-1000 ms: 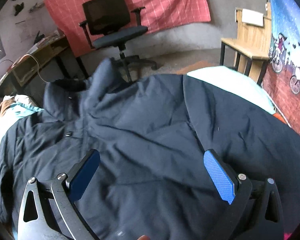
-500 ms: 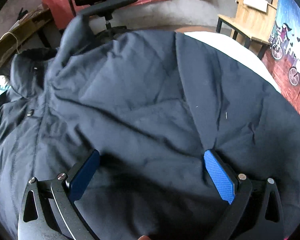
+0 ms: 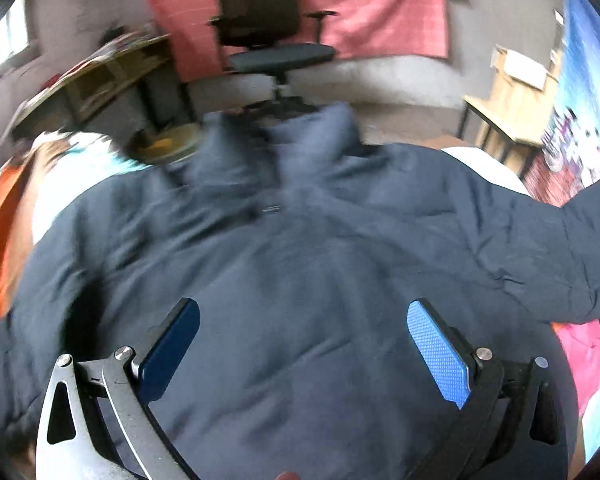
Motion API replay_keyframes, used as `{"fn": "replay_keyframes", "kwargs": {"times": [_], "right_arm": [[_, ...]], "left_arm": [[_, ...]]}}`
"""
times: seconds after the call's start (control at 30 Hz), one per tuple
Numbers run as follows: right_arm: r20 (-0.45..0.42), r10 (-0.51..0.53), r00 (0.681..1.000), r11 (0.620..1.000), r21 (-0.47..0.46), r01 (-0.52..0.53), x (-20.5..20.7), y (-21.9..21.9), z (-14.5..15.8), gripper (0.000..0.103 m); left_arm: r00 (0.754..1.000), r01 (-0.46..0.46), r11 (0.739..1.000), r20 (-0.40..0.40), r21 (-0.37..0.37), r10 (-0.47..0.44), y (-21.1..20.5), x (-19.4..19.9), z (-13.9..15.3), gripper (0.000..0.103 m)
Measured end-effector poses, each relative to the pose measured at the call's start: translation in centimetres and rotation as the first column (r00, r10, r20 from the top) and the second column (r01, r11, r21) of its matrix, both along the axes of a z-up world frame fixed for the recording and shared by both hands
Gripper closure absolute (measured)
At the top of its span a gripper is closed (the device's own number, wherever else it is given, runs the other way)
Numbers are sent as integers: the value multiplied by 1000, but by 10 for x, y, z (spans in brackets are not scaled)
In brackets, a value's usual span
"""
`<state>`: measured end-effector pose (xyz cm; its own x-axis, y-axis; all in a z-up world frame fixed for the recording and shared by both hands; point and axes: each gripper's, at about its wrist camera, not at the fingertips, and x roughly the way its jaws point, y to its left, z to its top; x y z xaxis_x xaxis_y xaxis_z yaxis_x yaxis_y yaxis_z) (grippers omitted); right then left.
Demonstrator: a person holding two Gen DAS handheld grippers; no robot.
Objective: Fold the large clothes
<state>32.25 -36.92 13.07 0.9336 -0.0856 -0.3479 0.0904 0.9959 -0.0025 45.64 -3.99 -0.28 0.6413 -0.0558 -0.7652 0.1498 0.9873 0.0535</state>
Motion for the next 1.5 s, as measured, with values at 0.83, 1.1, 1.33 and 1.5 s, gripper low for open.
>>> {"fn": "replay_keyframes", "kwargs": {"times": [0.83,1.1,1.33,1.5], "right_arm": [[-470,533,703,723,-179,-668,103,379,-152,59],[-477,624,619,709,13,-705,89,321,-139,20],[-289,496,819,861,42,-507,93,186,-105,20],[-317,289,903,957,130,-261,145,115,-123,39]], "left_arm": [[891,-448,883,13,-142,454,230,-94,20,1],[926,-355,916,66,-185,372,203,-82,20,1],[970,-218,970,82,-104,227,140,-56,3,1],[976,-211,977,58,-12,211,109,-37,-17,1]]}}
